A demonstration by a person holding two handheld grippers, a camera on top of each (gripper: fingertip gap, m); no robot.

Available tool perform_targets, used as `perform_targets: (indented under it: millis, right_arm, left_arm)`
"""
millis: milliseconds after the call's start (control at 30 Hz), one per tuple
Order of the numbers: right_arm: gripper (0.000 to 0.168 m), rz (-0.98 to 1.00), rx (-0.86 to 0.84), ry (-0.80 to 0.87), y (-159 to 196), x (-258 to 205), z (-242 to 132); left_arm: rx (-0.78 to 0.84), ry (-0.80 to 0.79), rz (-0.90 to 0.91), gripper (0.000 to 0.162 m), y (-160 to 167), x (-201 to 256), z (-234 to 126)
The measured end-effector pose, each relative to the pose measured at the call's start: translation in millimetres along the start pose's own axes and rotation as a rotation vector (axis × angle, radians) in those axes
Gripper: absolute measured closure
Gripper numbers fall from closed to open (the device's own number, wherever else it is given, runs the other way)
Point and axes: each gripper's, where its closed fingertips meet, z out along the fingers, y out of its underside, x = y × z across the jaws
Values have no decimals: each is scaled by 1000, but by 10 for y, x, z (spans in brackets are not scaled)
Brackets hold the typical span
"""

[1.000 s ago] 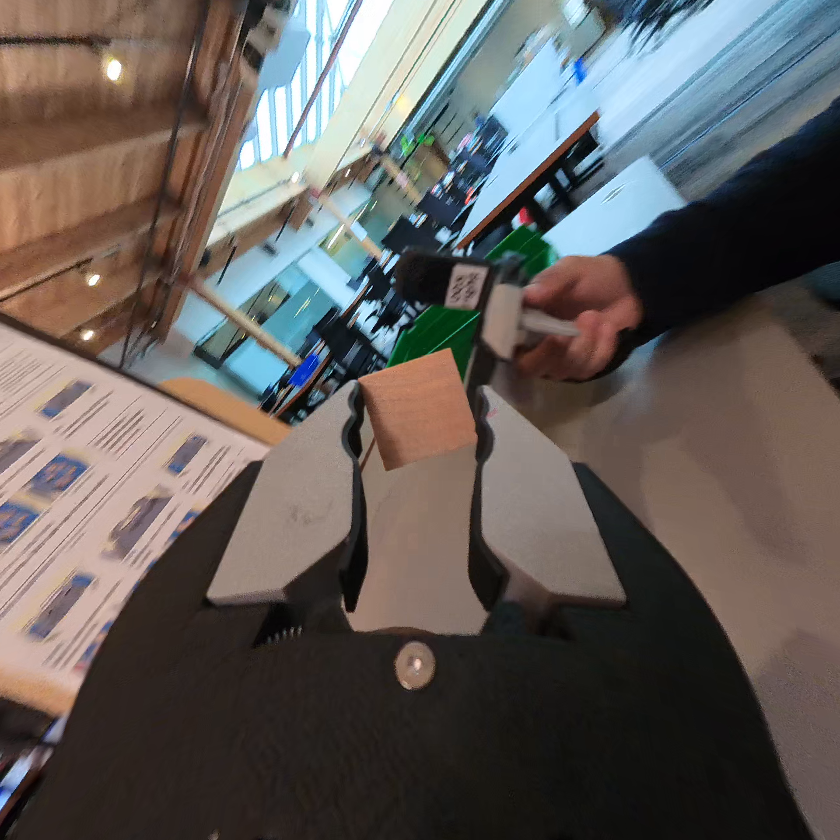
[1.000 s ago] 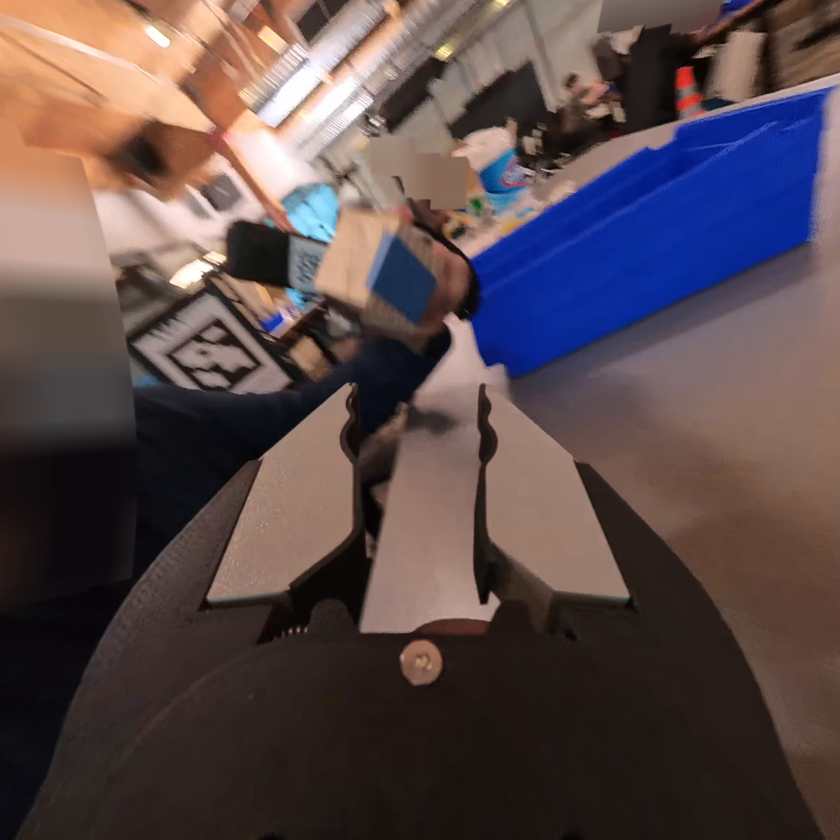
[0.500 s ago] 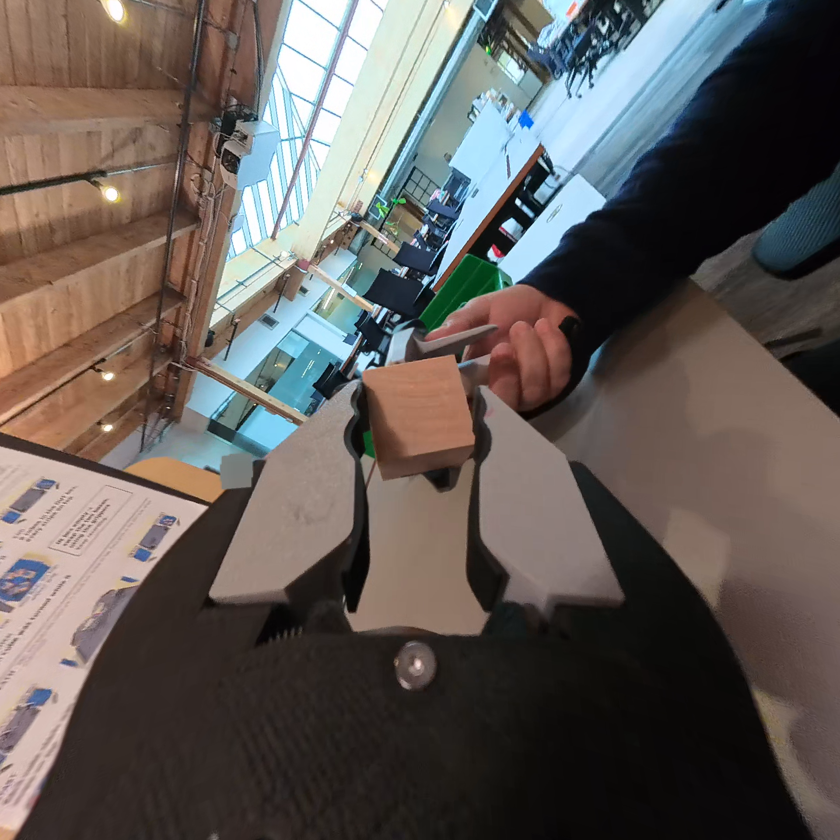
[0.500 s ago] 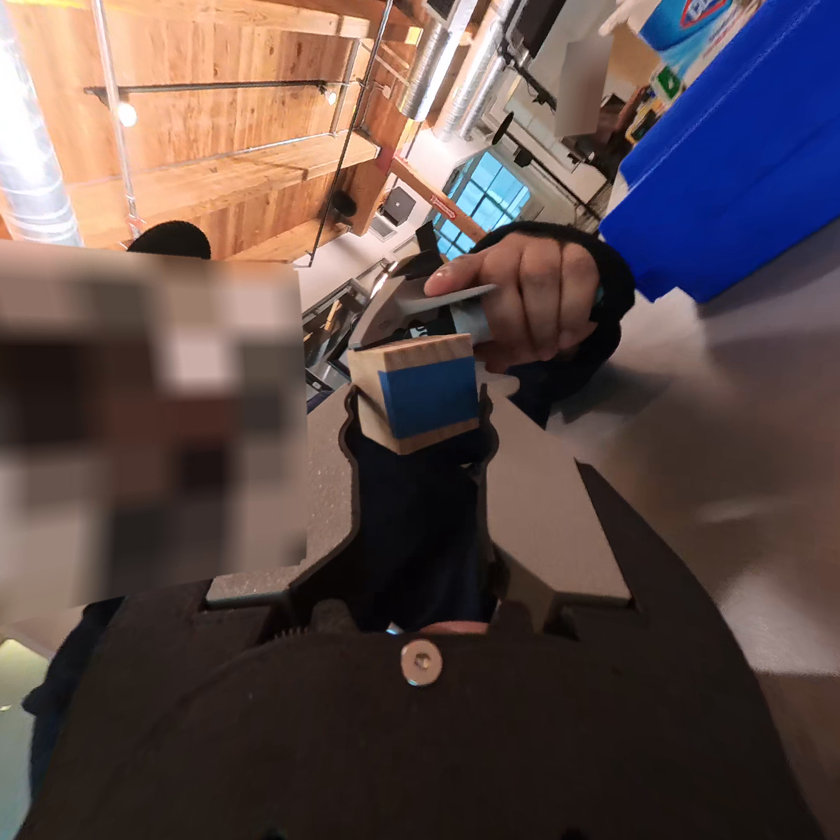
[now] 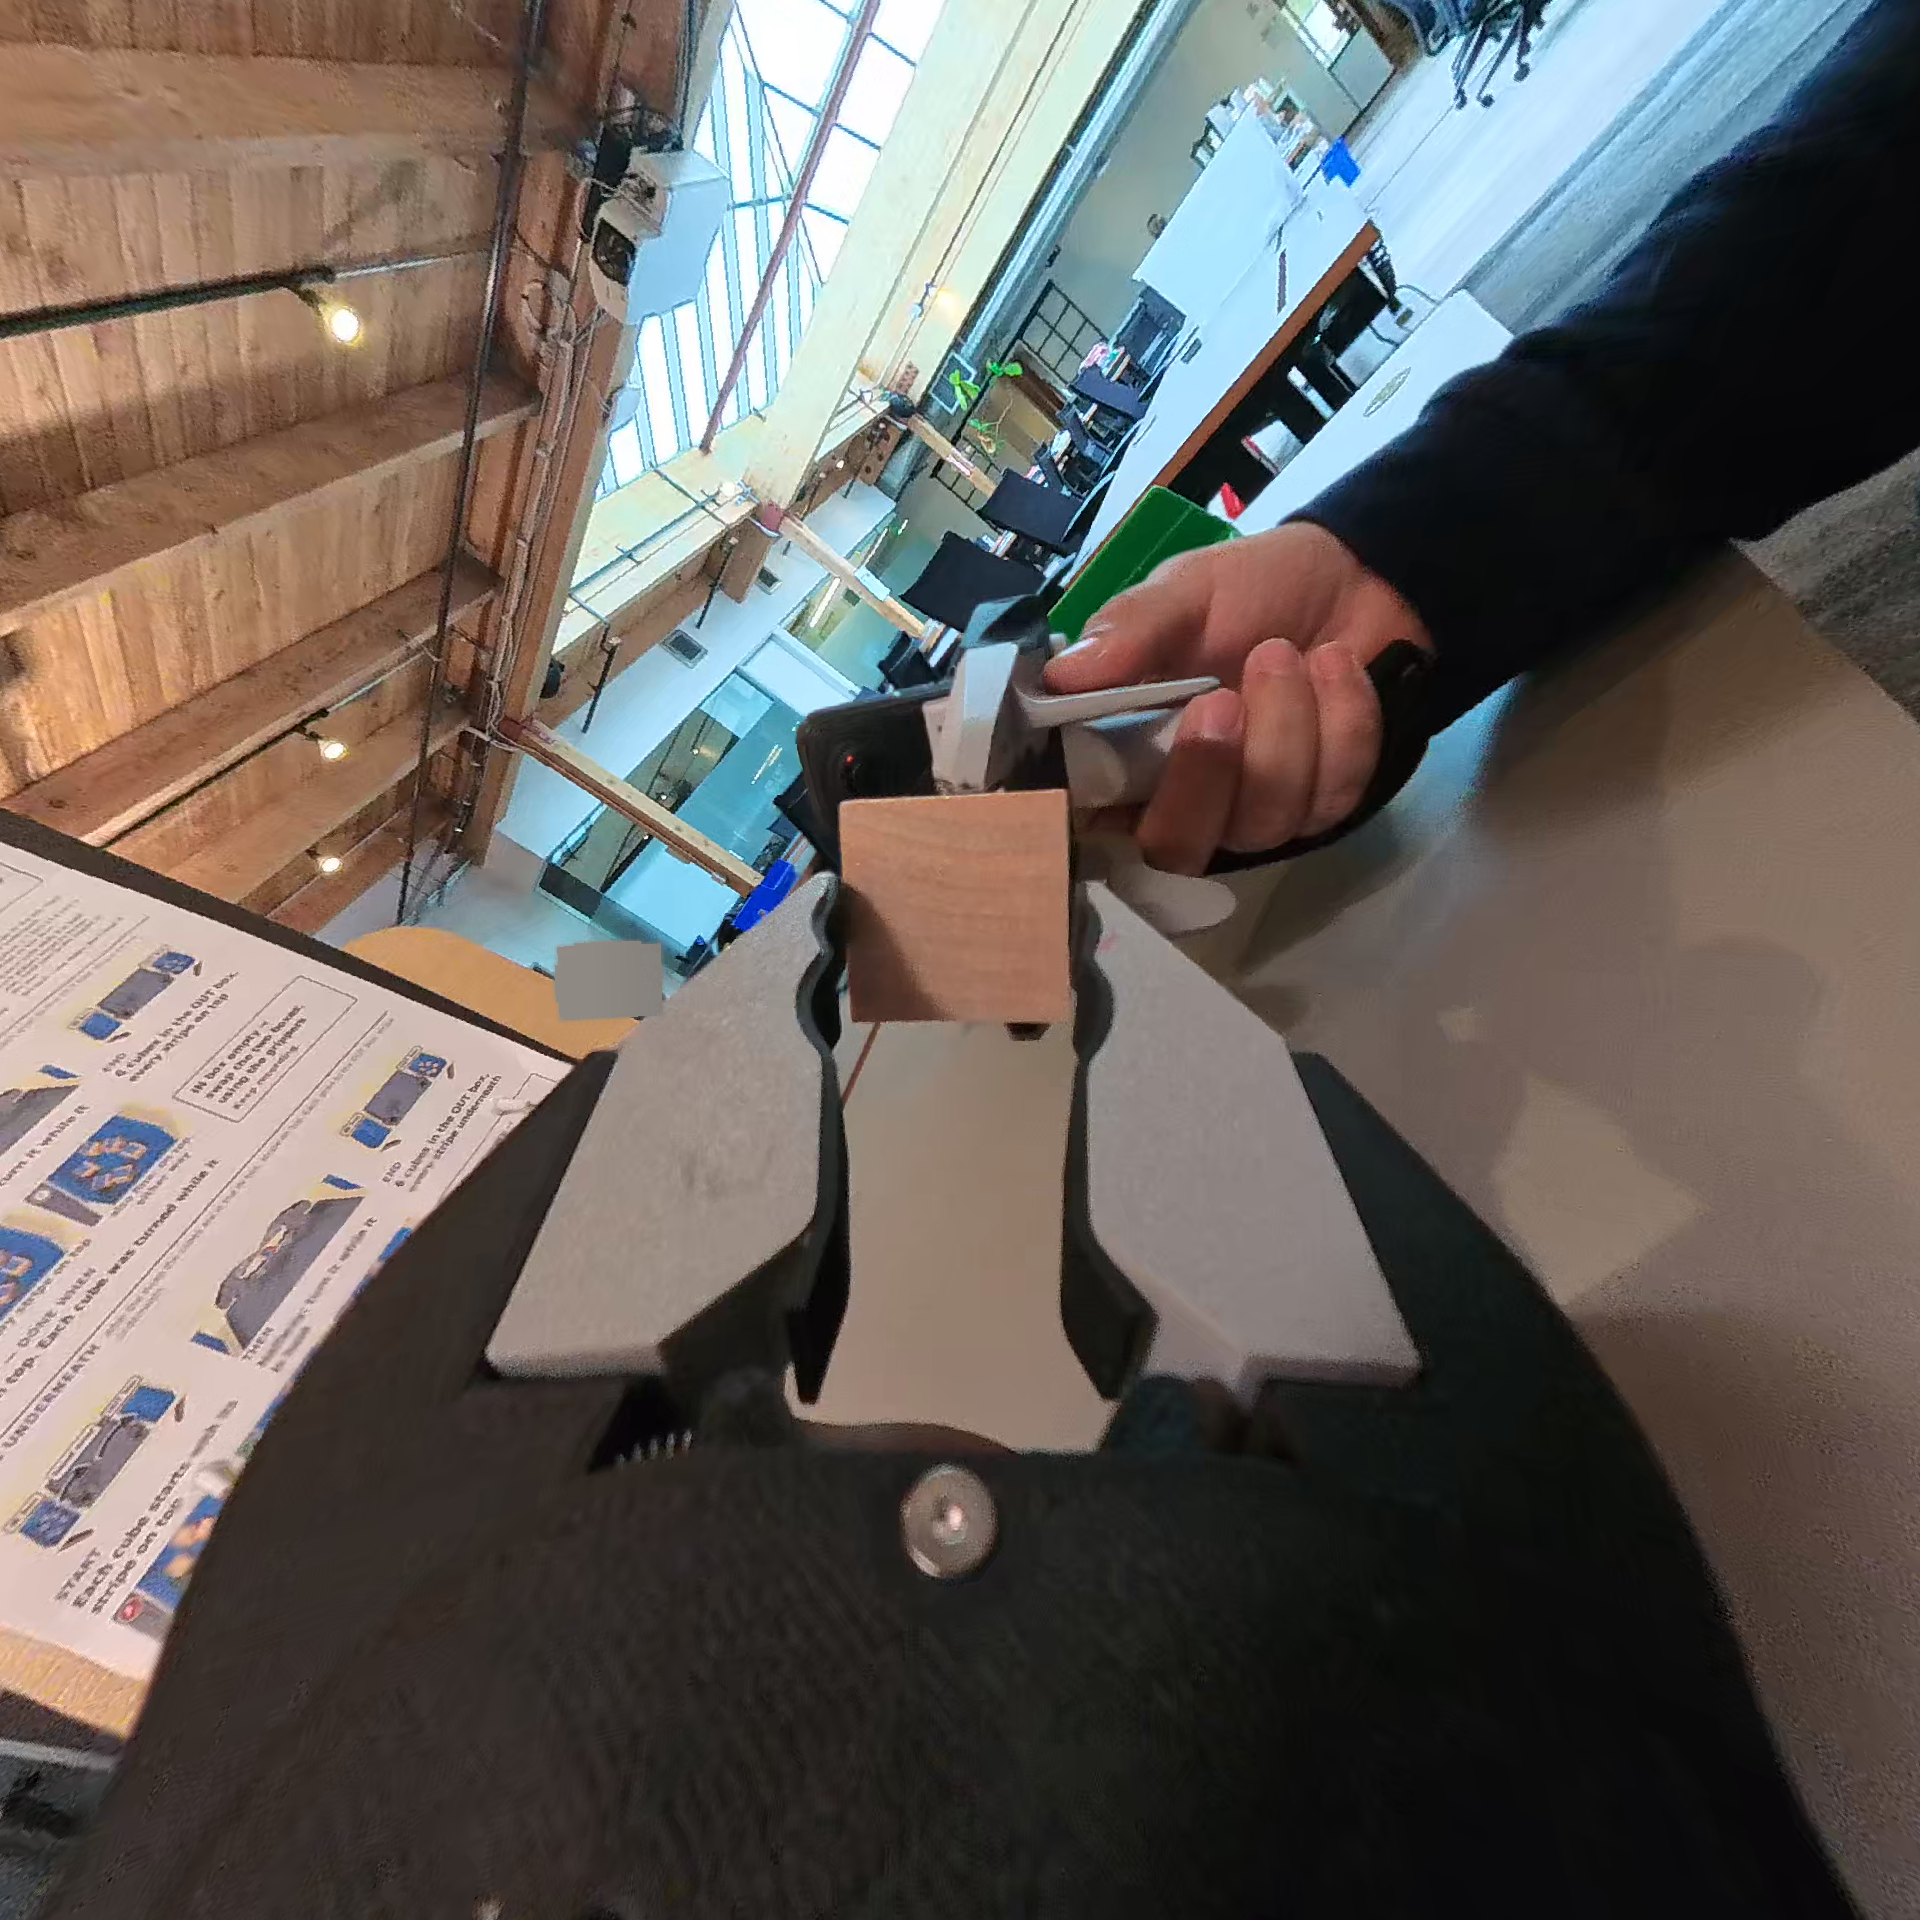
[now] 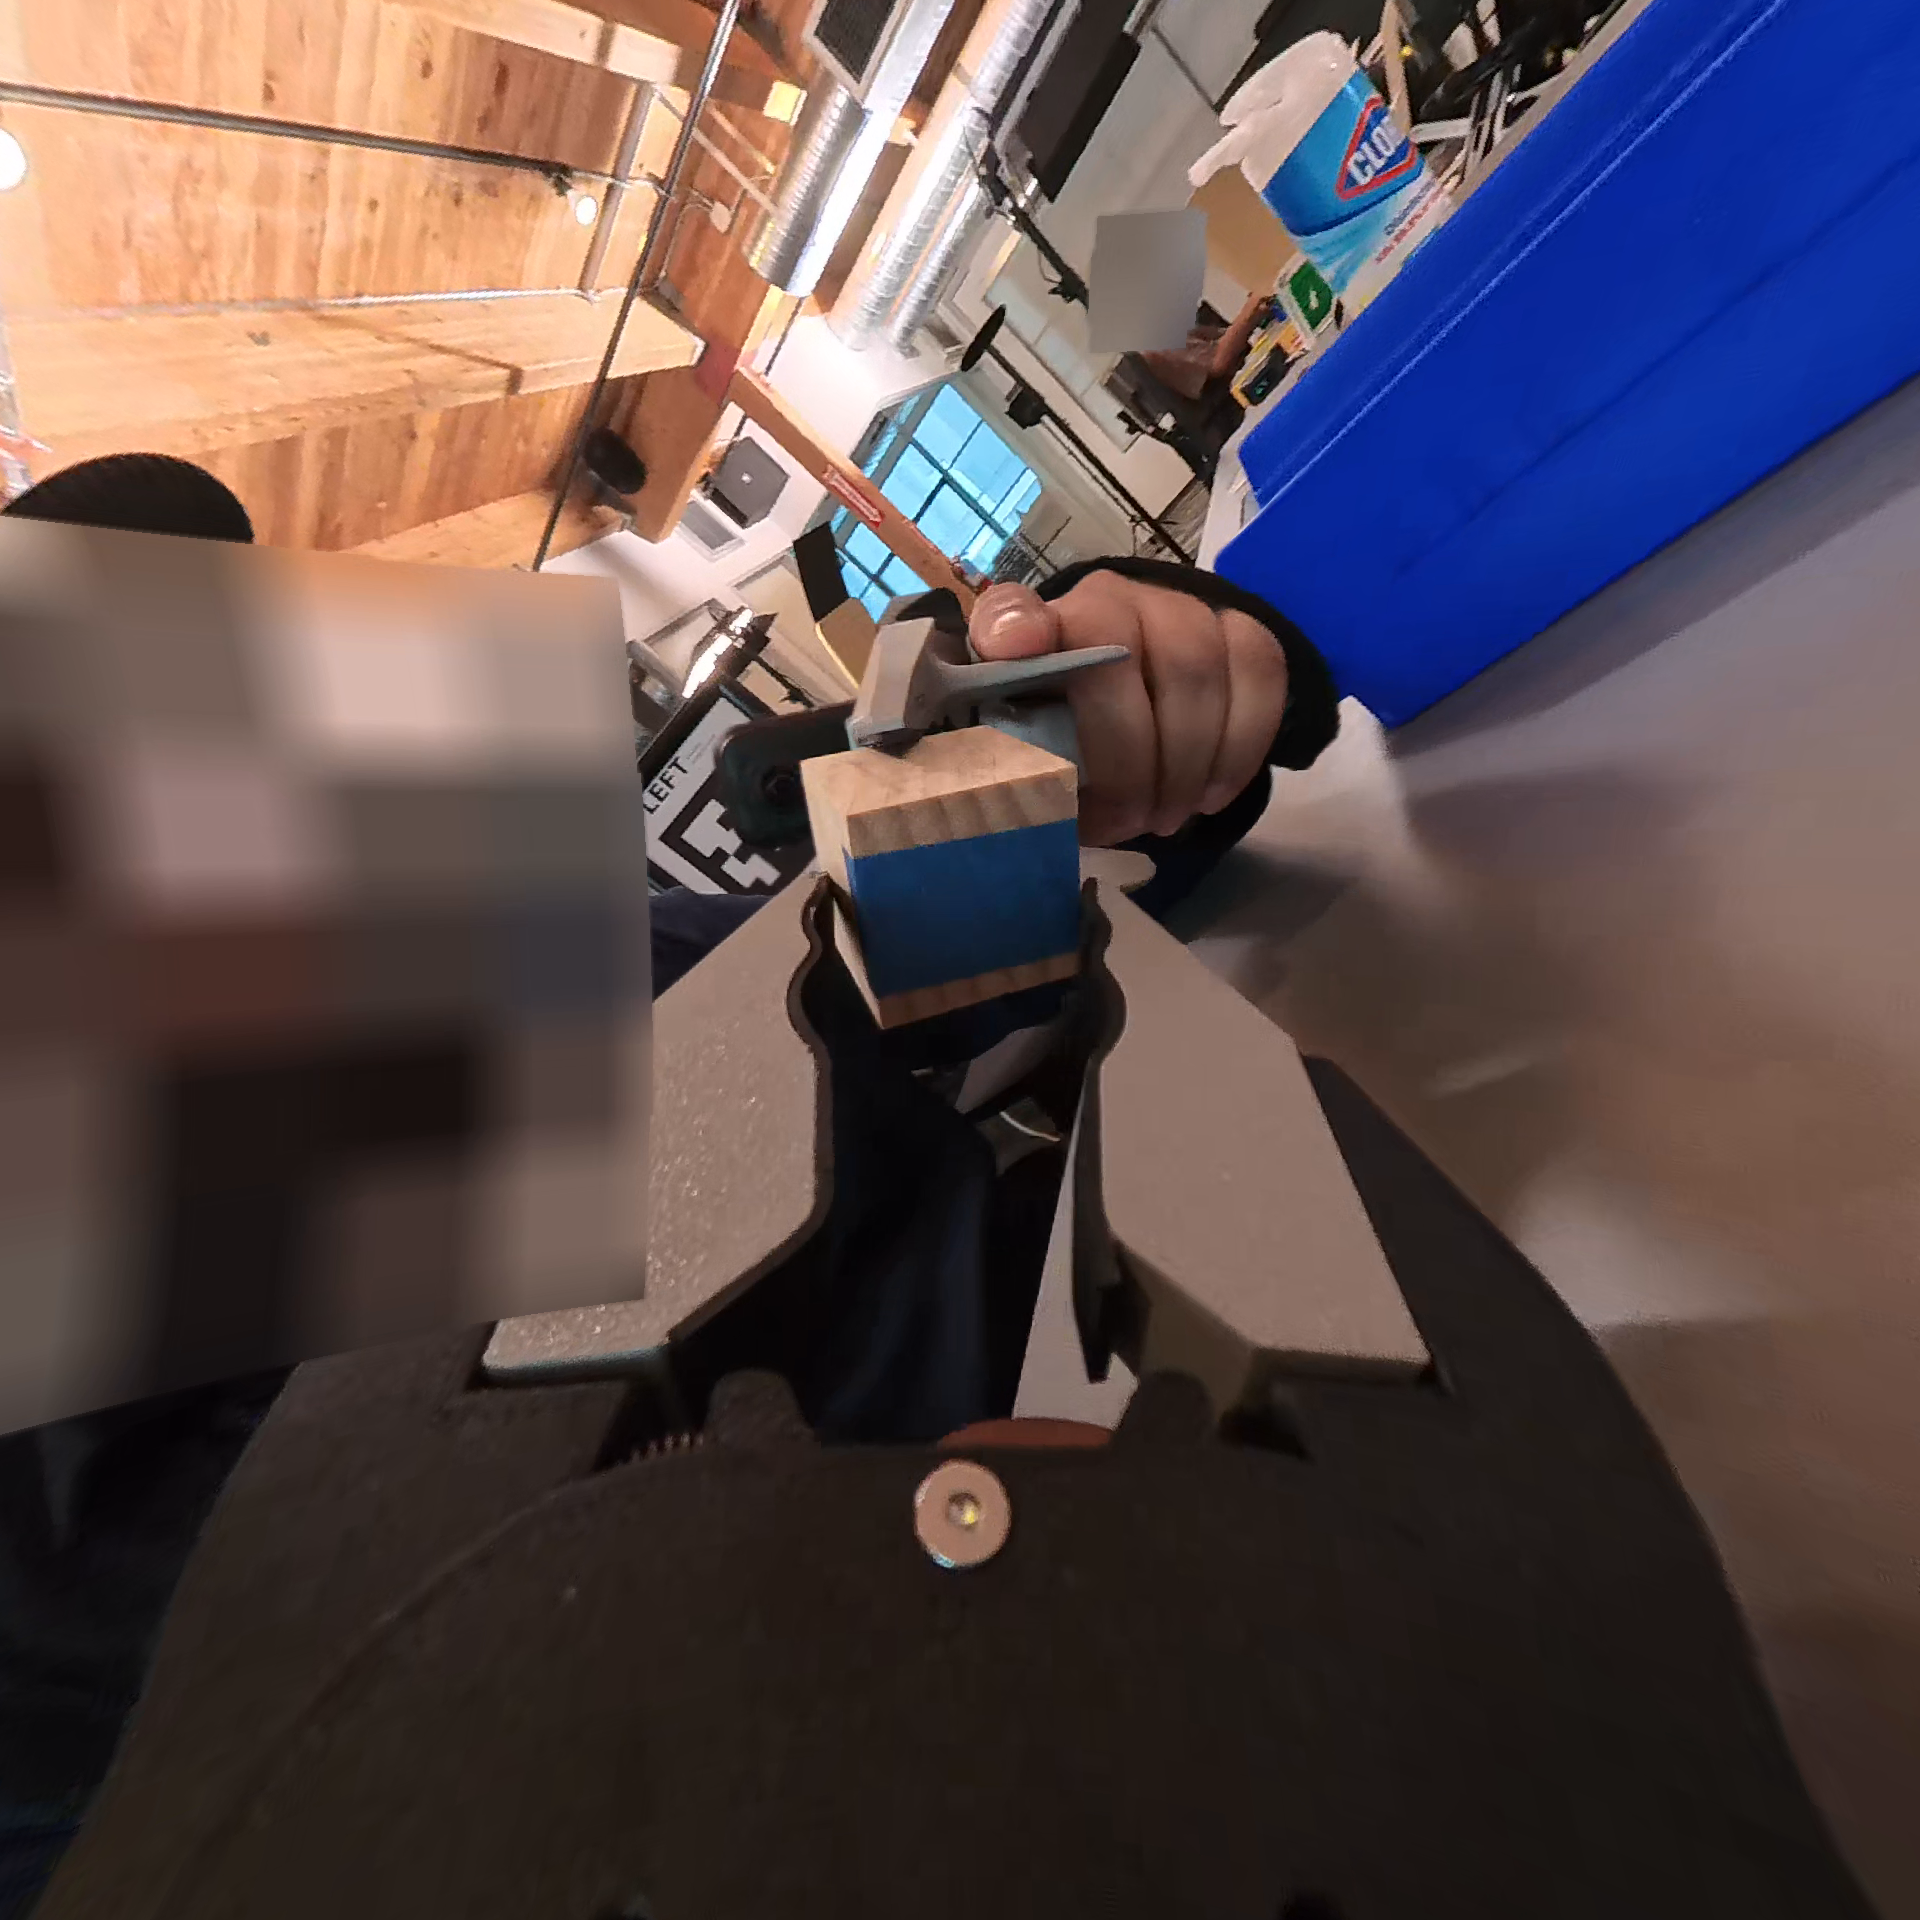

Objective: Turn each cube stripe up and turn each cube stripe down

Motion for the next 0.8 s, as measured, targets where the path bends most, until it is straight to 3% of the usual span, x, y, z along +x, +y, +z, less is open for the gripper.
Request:
perform_targets:
  millis: [33, 333, 533, 667, 800]
  right_arm:
    - [124, -4, 1, 10, -1, 8, -3]
    - [124, -163, 39, 130, -38, -125, -116]
    - [124, -296, 70, 365, -188, -286, -340]
    - [125, -401, 159, 612, -532, -453, -770]
    - [125, -478, 199, 1024, -946, -372, -1651]
  left_arm:
    - [-2, -7, 5, 121, 11, 0, 0]
    - [5, -28, -94, 121, 25, -74, -64]
    - [-2, -55, -103, 122, 65, -148, -98]
    - [-36, -69, -143, 124, 153, -197, -96]
    - [-142, -37, -180, 129, 369, -131, -44]
